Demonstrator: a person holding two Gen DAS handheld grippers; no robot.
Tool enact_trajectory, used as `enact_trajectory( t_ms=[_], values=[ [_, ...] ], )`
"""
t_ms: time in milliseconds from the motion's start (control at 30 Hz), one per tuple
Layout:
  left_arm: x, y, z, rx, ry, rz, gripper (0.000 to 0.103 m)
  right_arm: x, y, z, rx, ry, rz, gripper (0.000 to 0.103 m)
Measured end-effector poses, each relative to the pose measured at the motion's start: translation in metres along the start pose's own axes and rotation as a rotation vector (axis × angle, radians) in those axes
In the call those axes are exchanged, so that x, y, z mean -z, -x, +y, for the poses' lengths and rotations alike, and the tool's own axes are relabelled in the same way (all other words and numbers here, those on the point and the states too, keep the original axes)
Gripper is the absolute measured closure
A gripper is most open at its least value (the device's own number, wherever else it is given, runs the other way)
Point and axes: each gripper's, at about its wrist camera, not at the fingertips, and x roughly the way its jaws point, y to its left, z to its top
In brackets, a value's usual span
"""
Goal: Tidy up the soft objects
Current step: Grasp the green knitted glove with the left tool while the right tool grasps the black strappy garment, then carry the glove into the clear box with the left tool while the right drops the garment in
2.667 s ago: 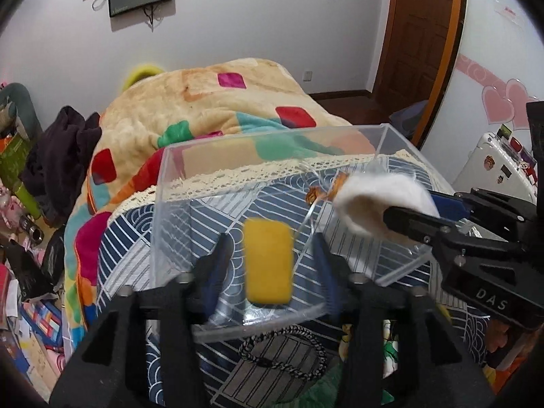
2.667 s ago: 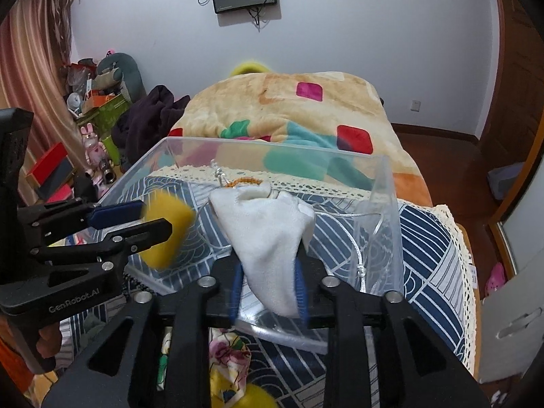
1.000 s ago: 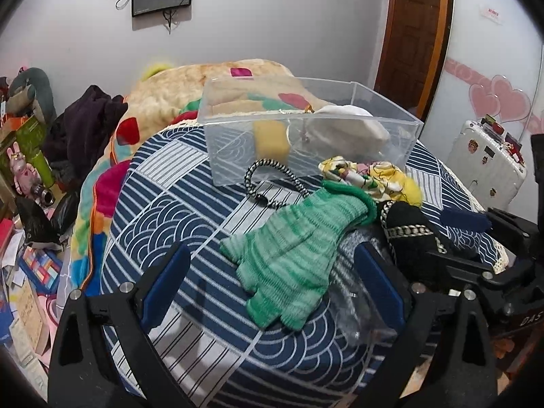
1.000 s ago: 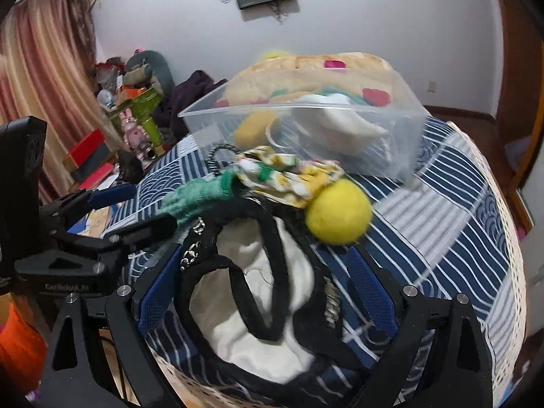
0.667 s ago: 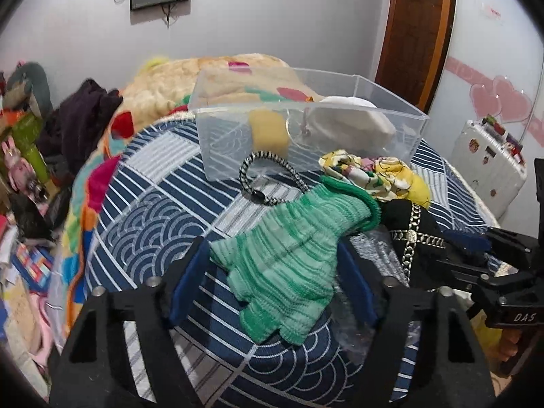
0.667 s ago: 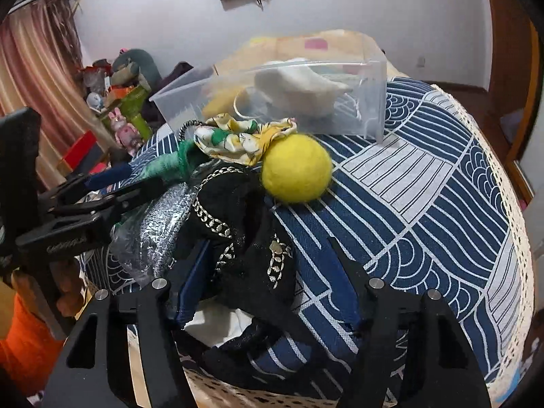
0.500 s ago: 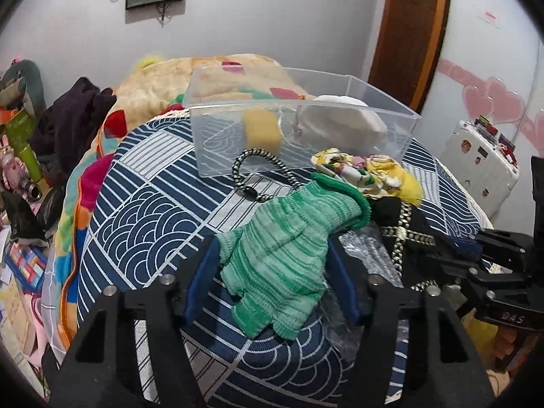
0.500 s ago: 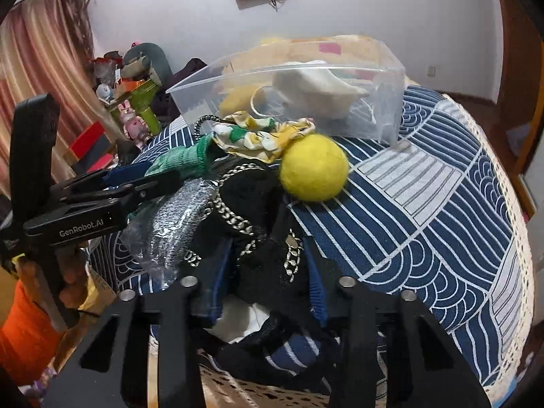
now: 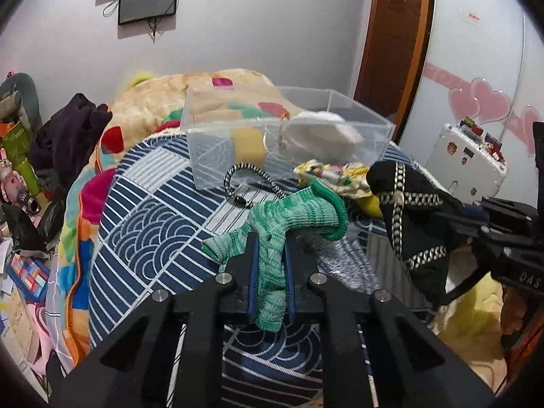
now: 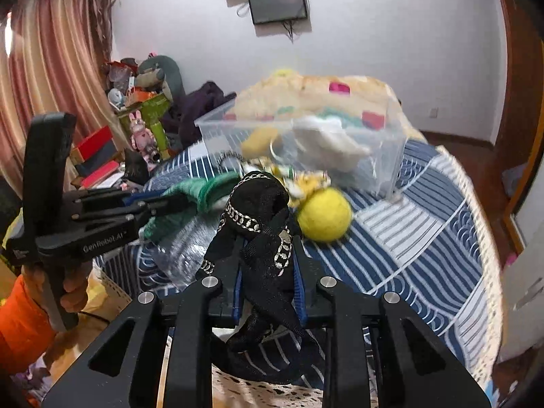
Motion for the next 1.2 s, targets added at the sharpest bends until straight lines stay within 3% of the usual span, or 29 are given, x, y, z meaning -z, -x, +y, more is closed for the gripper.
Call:
enact_trajectory(
  t_ms=[300,633,933,1200],
  values=[
    [-0.031,0.039,0.003,-0.014,0.011,-0.137,0.09,-0.028,0.022,-0.006,0.039,-0.016,-0.103,0.082],
    [-0.075,0.037,0.005,-0.057,0.016,-0.236,0.09,-0.08,0.026,-0.019,0.091,-0.031,-0.238,0.082],
    [-0.109,0.0,0.003,-0.057,-0.009,-0.242,0.09,-0.115,0.005,-0.018,0.132,-0.031,-0.283,0.082],
    [-0.123,-0.051,0.009,-0.091,-0.006,-0.159,0.09,-0.126,-0.042,-0.021,0.165,-0.033,-0.198,0.082]
  ],
)
